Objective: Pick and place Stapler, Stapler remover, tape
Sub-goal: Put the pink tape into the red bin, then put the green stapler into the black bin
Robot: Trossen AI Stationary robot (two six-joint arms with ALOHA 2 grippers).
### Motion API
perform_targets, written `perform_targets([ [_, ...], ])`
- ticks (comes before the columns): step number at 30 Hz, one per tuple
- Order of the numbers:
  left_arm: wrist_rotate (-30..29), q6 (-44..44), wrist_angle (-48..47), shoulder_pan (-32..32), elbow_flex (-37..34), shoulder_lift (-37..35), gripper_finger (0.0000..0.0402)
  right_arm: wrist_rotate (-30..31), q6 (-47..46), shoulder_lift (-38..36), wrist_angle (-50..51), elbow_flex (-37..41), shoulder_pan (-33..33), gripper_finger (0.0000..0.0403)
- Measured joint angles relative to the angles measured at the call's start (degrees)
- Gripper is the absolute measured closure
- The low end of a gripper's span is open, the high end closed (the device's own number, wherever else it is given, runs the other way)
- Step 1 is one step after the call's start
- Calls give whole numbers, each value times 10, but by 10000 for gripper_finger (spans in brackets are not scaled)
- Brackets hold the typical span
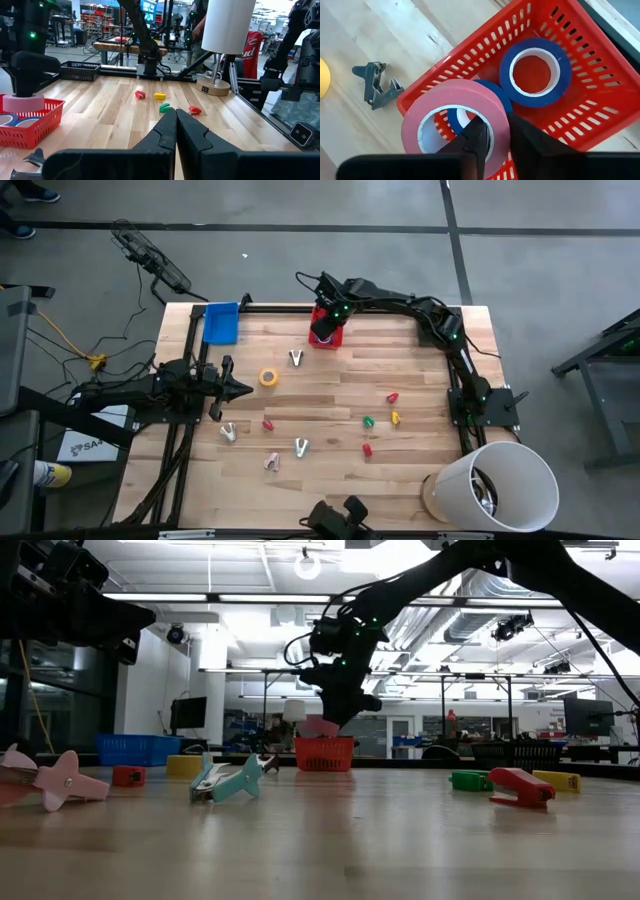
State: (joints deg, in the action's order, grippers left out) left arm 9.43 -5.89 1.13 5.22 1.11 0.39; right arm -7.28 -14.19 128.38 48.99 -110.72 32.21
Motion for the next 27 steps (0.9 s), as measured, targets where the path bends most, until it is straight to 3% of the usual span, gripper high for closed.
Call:
perform_targets([
  [16,0,0,0,0,0,0,401,3,-19,0,2,0,0,294],
  [27,0,0,0,0,0,0,401,-22,-23,-1,10,0,0,293],
])
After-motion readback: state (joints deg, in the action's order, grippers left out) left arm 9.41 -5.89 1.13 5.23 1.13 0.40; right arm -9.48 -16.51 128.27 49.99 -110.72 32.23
